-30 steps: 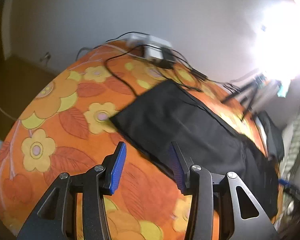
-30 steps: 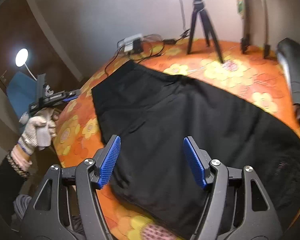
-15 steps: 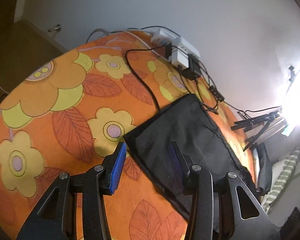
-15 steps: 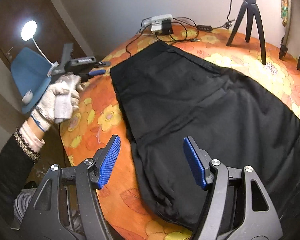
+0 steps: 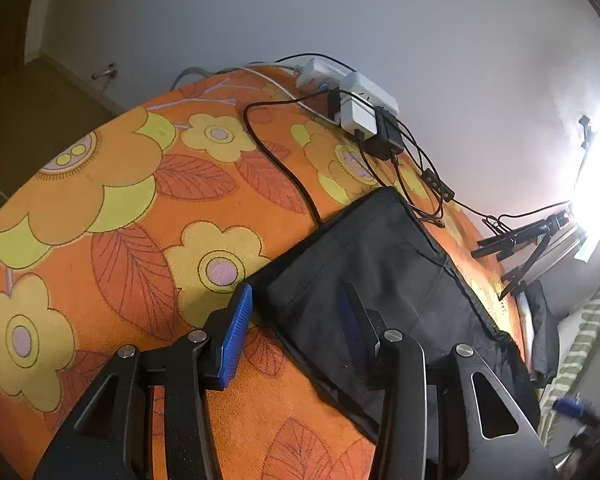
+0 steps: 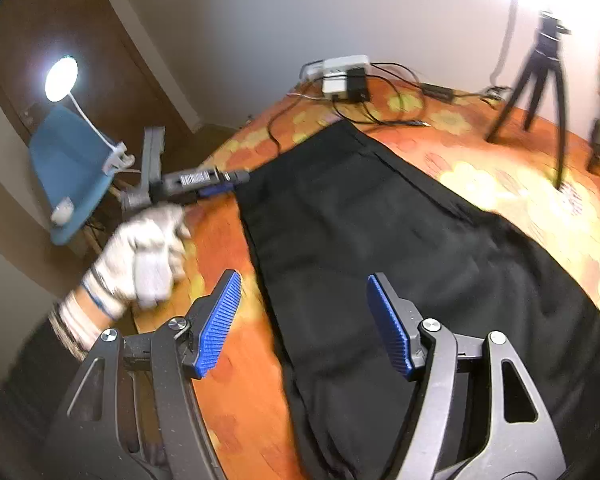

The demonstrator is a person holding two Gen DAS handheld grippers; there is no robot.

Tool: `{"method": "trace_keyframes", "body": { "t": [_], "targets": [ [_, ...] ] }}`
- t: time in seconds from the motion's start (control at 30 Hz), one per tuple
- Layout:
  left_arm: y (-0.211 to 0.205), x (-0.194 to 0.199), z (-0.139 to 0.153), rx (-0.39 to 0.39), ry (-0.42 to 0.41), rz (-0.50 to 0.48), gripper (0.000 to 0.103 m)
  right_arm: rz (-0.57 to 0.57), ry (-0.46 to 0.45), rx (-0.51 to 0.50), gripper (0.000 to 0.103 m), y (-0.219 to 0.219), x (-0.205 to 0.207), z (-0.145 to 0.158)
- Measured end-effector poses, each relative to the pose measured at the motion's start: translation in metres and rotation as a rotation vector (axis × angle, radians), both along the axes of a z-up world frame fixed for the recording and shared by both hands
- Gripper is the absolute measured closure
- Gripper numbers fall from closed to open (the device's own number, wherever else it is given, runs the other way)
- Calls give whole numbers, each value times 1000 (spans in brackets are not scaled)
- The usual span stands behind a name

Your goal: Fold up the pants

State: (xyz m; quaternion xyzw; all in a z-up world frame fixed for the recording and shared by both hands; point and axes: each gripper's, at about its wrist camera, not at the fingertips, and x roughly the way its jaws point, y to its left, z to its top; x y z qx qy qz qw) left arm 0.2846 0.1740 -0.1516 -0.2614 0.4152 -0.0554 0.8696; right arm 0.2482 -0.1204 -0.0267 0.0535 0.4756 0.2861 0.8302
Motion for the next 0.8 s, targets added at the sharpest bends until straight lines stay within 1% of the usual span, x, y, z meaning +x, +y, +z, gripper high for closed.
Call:
{"method": "trace_keyframes", "body": {
  "t": [0.03,0.1,0.13,0.2,0.23,0.43,0.53,0.6,0.73,0.8],
  "targets": [
    [0,0,0,4,-6,0,61,-1,8,6,35,6,10,1],
    [-1,0,-2,11,-7,5,77,-6,29,17,35,18,30,1],
    [-2,0,-3,20,-8,6,89,-13,46,28,35,24,43,0],
    [-4,0,-4,22,-22,-6,93,-27,79,45,35,35,64,-3],
    [-5,-1,-2,22,-35,-20,98,-34,98,48,35,42,76,-6],
    [-28,-9,7,113,-96,-131,99,-79,205,41,35,87,145,-37],
    [-37,-12,11,142,-119,-160,99,-92,288,41,35,112,173,-62],
    [-38,-11,11,146,-115,-164,99,-106,328,38,35,126,187,-77],
    [-30,-9,7,116,-99,-140,99,-100,352,13,35,156,203,-99],
    [-31,-8,7,139,-90,-128,99,-96,354,-3,35,165,206,-105]
  ]
}}
